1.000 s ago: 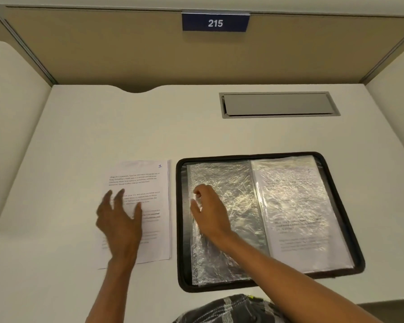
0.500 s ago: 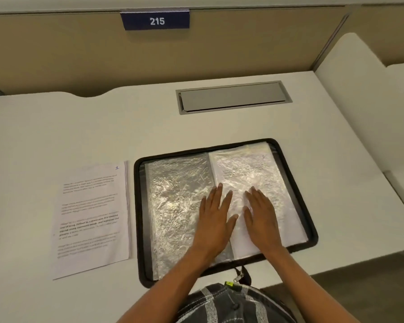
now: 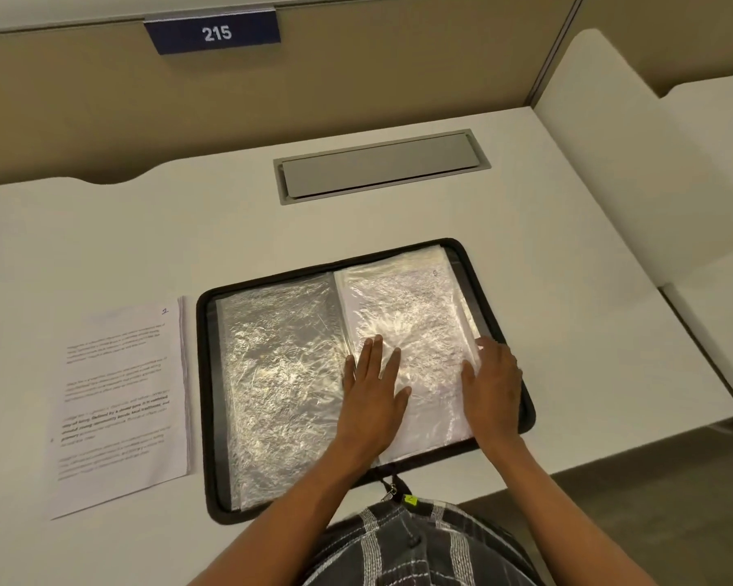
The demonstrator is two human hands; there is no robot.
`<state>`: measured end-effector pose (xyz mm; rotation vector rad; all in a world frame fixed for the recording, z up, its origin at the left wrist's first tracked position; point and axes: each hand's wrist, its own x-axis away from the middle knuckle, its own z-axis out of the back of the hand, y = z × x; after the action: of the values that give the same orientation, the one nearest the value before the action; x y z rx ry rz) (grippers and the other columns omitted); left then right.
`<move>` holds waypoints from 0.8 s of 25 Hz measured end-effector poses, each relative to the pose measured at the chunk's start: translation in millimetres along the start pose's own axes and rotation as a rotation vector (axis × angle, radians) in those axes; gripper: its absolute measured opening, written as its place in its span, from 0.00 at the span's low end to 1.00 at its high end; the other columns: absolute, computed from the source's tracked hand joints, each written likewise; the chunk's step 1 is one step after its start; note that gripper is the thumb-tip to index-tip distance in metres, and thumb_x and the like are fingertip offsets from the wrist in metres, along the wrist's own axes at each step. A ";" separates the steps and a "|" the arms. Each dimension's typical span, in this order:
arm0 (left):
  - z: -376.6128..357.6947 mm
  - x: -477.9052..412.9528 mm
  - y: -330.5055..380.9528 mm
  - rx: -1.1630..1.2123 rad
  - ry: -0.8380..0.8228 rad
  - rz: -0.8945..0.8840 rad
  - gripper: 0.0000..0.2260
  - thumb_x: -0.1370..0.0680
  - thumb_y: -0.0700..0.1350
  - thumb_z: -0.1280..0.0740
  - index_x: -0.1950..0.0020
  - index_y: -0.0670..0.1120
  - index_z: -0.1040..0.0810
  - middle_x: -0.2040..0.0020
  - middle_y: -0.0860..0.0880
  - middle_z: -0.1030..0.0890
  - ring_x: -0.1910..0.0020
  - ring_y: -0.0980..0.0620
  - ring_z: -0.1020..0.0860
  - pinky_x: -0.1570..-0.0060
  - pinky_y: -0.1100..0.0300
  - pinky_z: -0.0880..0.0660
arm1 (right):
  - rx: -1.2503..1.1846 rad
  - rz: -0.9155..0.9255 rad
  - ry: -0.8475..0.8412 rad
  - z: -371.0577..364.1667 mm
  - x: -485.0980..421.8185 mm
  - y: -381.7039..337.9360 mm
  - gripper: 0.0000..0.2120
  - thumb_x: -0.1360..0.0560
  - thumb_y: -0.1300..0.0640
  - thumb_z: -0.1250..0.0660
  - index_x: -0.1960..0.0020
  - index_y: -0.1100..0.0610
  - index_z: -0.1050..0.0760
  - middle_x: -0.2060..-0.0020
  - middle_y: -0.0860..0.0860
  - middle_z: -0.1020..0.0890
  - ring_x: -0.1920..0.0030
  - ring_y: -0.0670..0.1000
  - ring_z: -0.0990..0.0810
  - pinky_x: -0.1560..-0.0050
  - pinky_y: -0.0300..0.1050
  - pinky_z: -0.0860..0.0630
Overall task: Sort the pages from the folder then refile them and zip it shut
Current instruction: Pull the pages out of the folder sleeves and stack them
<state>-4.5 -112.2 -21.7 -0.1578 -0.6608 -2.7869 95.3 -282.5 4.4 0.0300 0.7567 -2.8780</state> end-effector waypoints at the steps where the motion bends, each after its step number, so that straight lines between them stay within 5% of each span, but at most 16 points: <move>1: 1.1 -0.1 1.9 0.002 0.003 0.007 0.28 0.13 0.57 0.46 0.15 0.51 0.46 0.15 0.46 0.58 0.16 0.47 0.63 0.18 0.41 0.59 | -0.051 -0.005 0.012 3.7 -3.5 0.8 0.13 0.21 0.62 0.30 0.37 0.57 0.26 0.47 0.54 0.20 0.47 0.56 0.21 0.45 0.53 0.22; 7: 6.2 -3.0 8.8 0.087 0.017 0.047 0.27 0.13 0.57 0.45 0.16 0.50 0.42 0.14 0.46 0.53 0.16 0.48 0.59 0.18 0.43 0.61 | -0.081 -0.045 0.046 21.9 -11.2 -2.1 0.05 0.22 0.64 0.29 0.54 0.55 0.21 0.61 0.49 0.18 0.62 0.50 0.20 0.63 0.44 0.23; 14: 14.2 -7.0 12.1 0.197 0.019 0.077 0.25 0.14 0.53 0.40 0.18 0.48 0.37 0.15 0.45 0.48 0.15 0.46 0.55 0.18 0.41 0.55 | -0.001 -0.109 -0.091 23.8 -12.7 -4.3 0.04 0.22 0.60 0.28 0.53 0.56 0.23 0.61 0.50 0.18 0.63 0.49 0.21 0.66 0.39 0.30; 20: 20.4 -6.9 8.1 0.290 0.018 0.086 0.25 0.15 0.54 0.39 0.19 0.49 0.35 0.15 0.46 0.44 0.16 0.47 0.51 0.18 0.41 0.52 | 0.083 0.048 0.020 40.8 -5.7 -25.1 0.04 0.23 0.59 0.27 0.55 0.54 0.22 0.60 0.51 0.17 0.62 0.50 0.21 0.62 0.46 0.22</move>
<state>5.3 -108.3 -1.2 -0.1001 -1.0170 -2.5727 97.7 -280.1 52.6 0.0867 0.6302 -2.8662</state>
